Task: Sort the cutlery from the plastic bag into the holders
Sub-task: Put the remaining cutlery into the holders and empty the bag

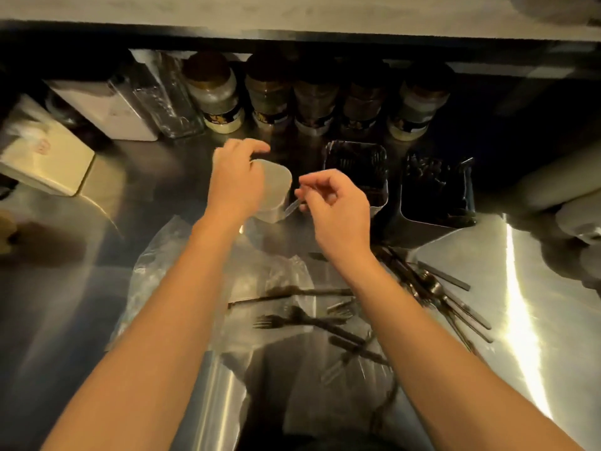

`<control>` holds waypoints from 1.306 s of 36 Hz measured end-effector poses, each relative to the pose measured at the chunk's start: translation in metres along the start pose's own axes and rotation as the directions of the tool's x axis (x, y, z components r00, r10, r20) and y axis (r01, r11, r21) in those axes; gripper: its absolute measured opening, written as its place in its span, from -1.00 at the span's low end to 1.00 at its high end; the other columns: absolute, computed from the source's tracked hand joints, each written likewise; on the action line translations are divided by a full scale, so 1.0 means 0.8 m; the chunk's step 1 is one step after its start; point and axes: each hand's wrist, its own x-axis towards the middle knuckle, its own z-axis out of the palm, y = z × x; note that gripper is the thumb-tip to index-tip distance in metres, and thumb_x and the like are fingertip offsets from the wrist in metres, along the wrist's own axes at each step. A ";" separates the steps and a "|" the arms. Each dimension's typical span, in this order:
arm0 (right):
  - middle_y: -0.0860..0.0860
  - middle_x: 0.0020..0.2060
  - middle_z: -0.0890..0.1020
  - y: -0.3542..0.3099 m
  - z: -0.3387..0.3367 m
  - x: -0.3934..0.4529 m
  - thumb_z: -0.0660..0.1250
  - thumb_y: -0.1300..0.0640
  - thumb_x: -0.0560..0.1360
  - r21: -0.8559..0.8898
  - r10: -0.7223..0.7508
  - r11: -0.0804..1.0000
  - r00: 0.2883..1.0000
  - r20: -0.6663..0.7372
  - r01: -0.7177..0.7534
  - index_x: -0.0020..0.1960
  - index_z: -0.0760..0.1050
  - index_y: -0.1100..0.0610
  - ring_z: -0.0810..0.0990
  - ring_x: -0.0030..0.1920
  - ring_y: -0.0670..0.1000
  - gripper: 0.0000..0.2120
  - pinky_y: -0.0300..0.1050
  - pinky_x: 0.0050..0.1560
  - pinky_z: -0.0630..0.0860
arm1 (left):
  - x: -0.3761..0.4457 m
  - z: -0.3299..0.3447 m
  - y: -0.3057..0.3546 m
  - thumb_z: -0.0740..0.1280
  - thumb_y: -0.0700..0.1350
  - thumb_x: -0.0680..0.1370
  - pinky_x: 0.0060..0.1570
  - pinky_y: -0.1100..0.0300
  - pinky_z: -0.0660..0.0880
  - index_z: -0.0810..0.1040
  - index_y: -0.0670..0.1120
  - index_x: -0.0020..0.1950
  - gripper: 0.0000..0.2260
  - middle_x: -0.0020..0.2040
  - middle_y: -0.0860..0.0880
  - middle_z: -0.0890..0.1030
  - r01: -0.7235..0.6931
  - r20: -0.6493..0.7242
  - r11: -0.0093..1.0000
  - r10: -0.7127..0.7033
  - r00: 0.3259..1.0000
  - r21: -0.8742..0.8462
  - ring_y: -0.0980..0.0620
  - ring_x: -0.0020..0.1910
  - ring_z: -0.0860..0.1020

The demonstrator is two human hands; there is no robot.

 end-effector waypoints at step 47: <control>0.25 0.38 0.25 0.226 -0.236 -0.207 0.35 0.05 0.51 -0.740 0.520 0.463 0.825 -0.220 -0.489 0.49 0.22 0.16 0.23 0.36 0.26 -0.38 0.11 0.35 0.32 | -0.287 0.201 0.044 0.56 0.10 0.37 0.17 -0.01 0.45 0.31 0.04 0.38 -0.32 0.33 -0.07 0.35 -0.582 0.640 0.633 0.172 0.749 0.510 -0.13 0.26 0.37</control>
